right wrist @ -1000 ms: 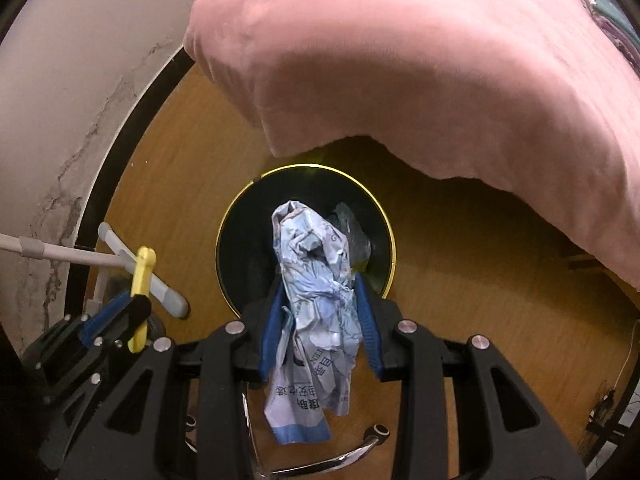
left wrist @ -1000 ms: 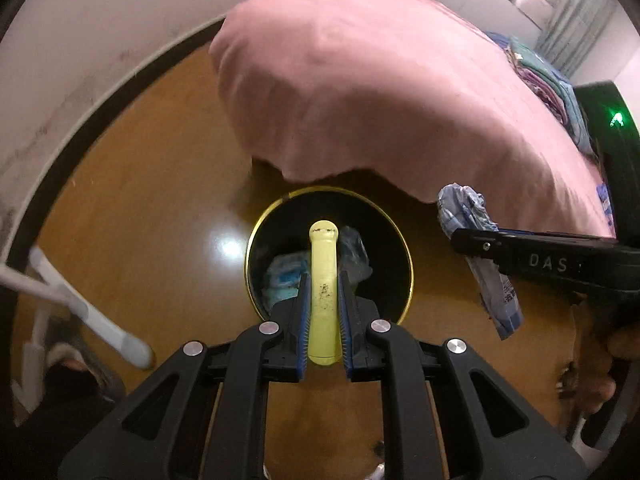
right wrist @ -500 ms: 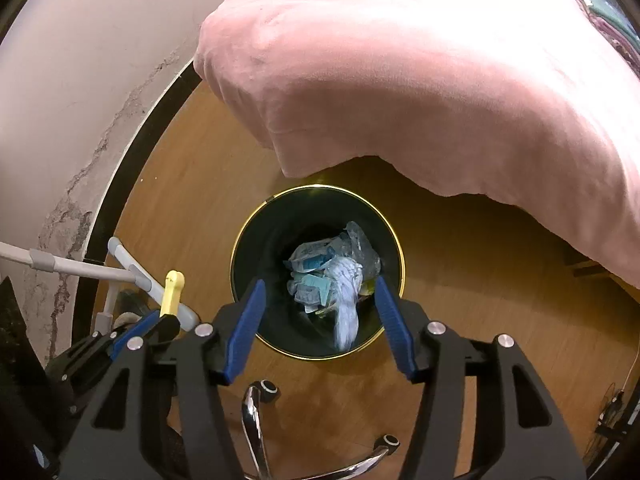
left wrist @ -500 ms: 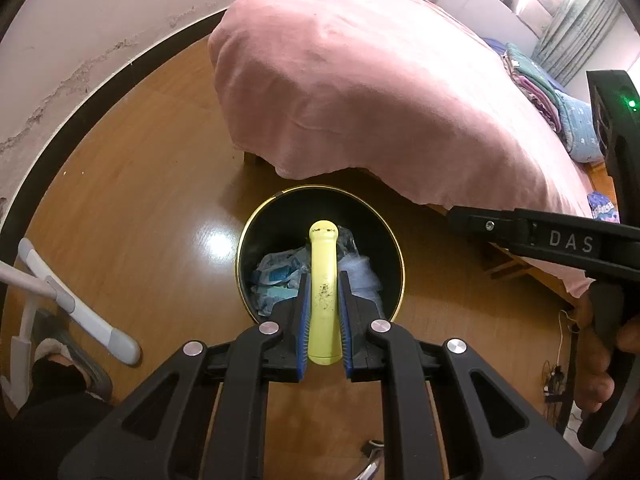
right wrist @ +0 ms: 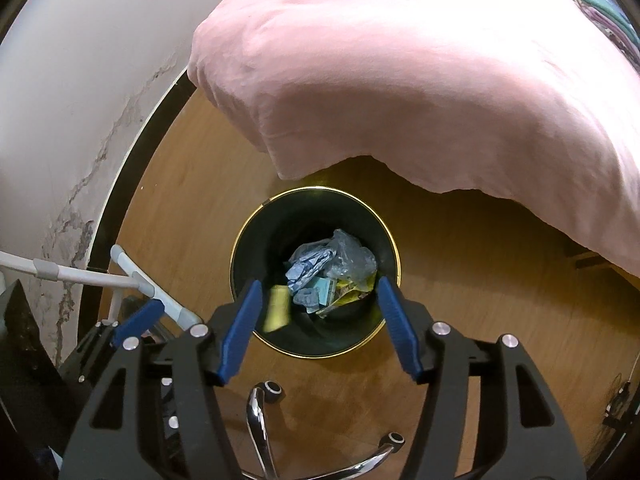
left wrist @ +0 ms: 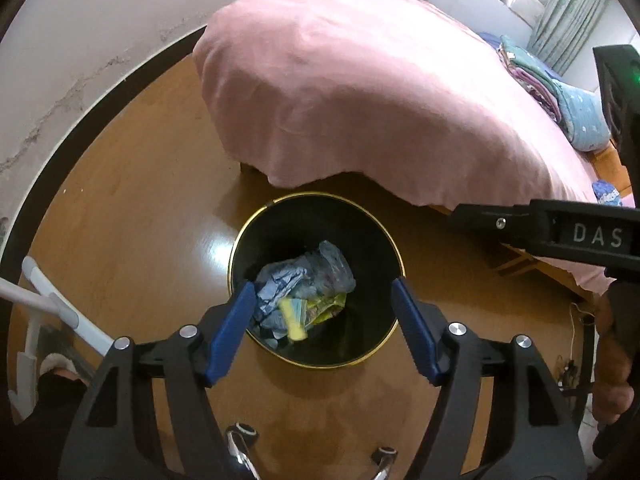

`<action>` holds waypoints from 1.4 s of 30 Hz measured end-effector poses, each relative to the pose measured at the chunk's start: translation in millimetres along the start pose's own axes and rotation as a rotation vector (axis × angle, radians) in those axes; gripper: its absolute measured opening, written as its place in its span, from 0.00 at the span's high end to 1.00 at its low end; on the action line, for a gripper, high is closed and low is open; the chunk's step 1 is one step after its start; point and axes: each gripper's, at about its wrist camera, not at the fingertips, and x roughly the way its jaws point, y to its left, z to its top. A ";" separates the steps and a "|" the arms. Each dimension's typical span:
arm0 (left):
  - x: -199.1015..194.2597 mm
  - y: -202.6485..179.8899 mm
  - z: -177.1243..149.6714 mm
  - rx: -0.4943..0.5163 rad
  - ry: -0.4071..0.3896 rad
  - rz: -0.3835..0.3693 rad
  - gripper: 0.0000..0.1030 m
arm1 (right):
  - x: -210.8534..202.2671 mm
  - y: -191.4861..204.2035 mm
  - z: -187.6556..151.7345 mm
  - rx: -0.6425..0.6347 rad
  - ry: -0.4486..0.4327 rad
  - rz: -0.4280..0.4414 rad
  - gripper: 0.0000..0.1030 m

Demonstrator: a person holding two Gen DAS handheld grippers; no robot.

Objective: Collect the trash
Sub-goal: 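Open both grippers over the bin to drop the cloth and tube, then grasp the pink snack box with the right gripper while the left grasps the white cap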

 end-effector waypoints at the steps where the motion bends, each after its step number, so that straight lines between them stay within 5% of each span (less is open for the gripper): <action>1: 0.2 0.6 -0.2 -0.004 0.001 -0.003 0.32 | -0.2 -0.7 0.4 0.002 0.000 -0.001 0.42; 6: -14.0 3.1 0.0 -0.034 -0.018 -0.001 0.32 | -7.9 1.6 0.5 -0.003 -0.017 -0.010 0.42; 9: -47.3 0.8 5.1 -0.054 -0.052 -0.031 0.24 | -21.6 8.7 0.1 -0.038 -0.047 -0.027 0.42; 12: -101.4 -1.4 13.5 -0.046 -0.116 -0.025 0.15 | -52.7 20.5 3.1 -0.072 -0.117 -0.055 0.39; 17: -226.7 12.4 10.9 -0.007 -0.265 0.052 0.08 | -125.5 76.5 3.0 -0.174 -0.256 0.022 0.32; 21: -309.6 60.9 -14.2 -0.045 -0.310 0.216 0.08 | -170.6 177.4 -8.7 -0.362 -0.320 0.154 0.31; 26: -415.5 169.0 -70.3 -0.278 -0.355 0.427 0.08 | -201.2 320.1 -30.3 -0.610 -0.313 0.326 0.27; 32: -507.2 286.7 -152.2 -0.564 -0.379 0.729 0.08 | -200.4 523.7 -98.4 -0.996 -0.220 0.448 0.25; 37: -543.7 349.0 -207.8 -0.759 -0.362 0.769 0.08 | -178.8 633.9 -142.4 -1.183 -0.168 0.415 0.25; 42: -555.0 383.6 -230.4 -0.803 -0.344 0.762 0.08 | -159.4 680.4 -154.6 -1.207 -0.151 0.354 0.25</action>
